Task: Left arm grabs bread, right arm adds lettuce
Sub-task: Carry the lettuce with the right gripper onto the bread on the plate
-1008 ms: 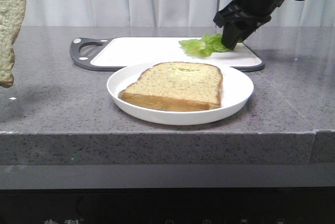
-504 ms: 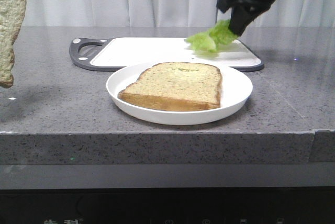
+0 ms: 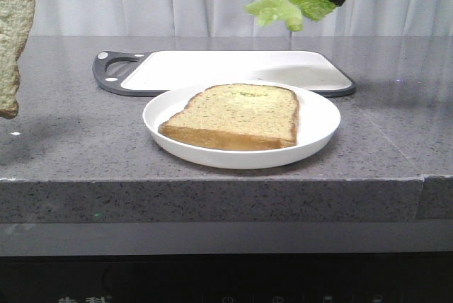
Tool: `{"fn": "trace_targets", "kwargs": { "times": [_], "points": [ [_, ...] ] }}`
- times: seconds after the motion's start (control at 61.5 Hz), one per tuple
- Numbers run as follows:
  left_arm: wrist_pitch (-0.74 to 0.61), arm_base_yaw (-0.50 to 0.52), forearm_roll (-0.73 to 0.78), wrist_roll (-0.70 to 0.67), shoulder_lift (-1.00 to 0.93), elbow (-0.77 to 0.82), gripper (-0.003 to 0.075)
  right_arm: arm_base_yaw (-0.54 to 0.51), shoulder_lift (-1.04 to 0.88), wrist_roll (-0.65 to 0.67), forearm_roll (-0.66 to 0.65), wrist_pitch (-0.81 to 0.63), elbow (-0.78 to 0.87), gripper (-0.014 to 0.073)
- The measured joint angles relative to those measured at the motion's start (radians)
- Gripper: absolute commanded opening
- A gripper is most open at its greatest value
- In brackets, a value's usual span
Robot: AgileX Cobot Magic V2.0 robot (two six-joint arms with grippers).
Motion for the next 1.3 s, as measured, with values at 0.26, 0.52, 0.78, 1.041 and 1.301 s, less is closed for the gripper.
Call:
{"fn": "trace_targets", "kwargs": {
  "times": [0.26,0.52,0.78,1.041,1.301],
  "points": [
    [0.000,0.000,0.001,0.000,0.000,0.000,-0.0019,0.122,-0.176,-0.004,0.046,-0.104,0.262,-0.0067],
    [0.000,0.000,0.001,0.000,0.000,0.000,-0.0019,0.210,-0.191,-0.004,0.084,-0.179,0.398,-0.0067],
    [0.000,0.000,0.001,0.000,0.000,0.000,-0.0019,0.235,-0.191,-0.006,0.088,-0.231,0.438,-0.0067],
    [0.000,0.000,0.001,0.000,0.000,0.000,-0.0019,0.235,-0.189,-0.007,0.090,-0.239,0.438,0.0148],
    [0.000,0.000,0.002,0.000,0.000,0.000,-0.0019,0.235,-0.179,-0.007,0.092,-0.250,0.438,0.0479]
  ]
}}
